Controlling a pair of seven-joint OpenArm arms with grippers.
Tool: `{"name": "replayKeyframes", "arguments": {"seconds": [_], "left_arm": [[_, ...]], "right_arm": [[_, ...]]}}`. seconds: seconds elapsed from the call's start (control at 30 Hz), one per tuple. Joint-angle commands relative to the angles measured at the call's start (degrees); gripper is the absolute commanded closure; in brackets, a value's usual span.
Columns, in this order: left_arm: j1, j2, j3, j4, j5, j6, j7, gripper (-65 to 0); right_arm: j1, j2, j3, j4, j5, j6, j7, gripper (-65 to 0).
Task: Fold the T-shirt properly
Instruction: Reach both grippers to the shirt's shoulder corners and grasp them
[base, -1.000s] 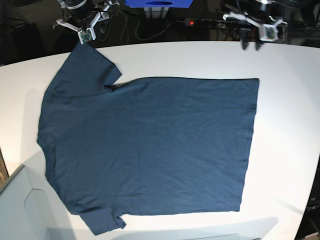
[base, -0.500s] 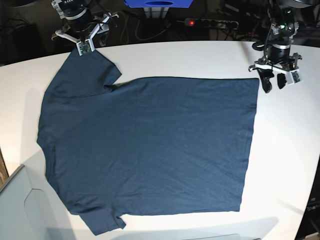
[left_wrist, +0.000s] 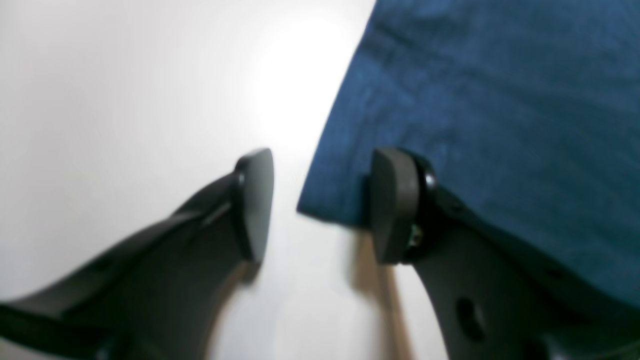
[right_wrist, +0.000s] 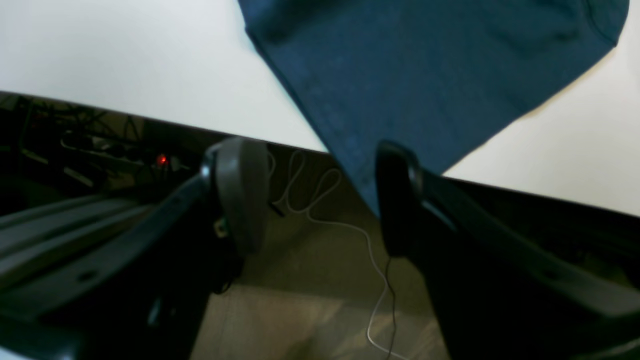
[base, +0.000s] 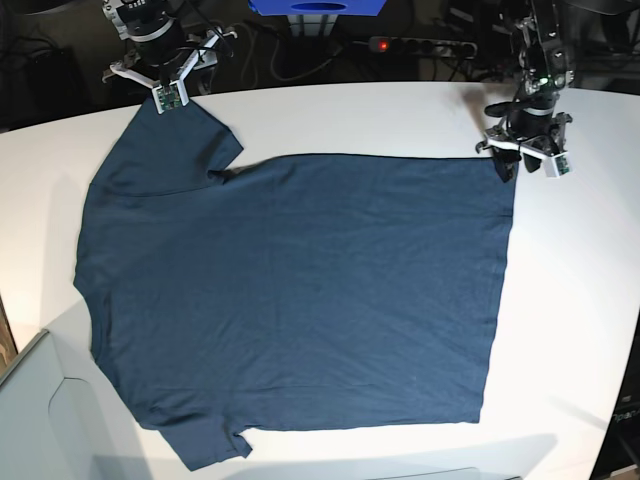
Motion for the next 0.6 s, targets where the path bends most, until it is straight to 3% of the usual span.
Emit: {"name": "replayKeyframes", "arguments": {"seconds": [0.0,0.27,0.43,0.57], "left_arm": [[-0.08,-0.36,-0.27,0.08,-0.12,0.03,-0.18,-30.5],[0.53,-0.27,-0.09,-0.01,-0.48,-0.06,0.09,-29.5],[1.85,-0.8,3.25,0.43,-0.48,-0.06,-0.27,-22.5],[2.2,-0.36,3.51,1.4,-0.56,-0.06,-0.27,-21.1]], "right_arm": [[-0.47,0.37,0.12,0.99,-0.11,0.19,0.95,-32.6],[0.85,0.45,0.21,0.99,-0.11,0.19,0.95,-32.6],[1.55,0.45,0.21,0.99,-0.11,0.19,0.87,-32.6],[1.73,0.19,1.53,0.99,-0.11,-0.08,1.31,-32.7]]}}
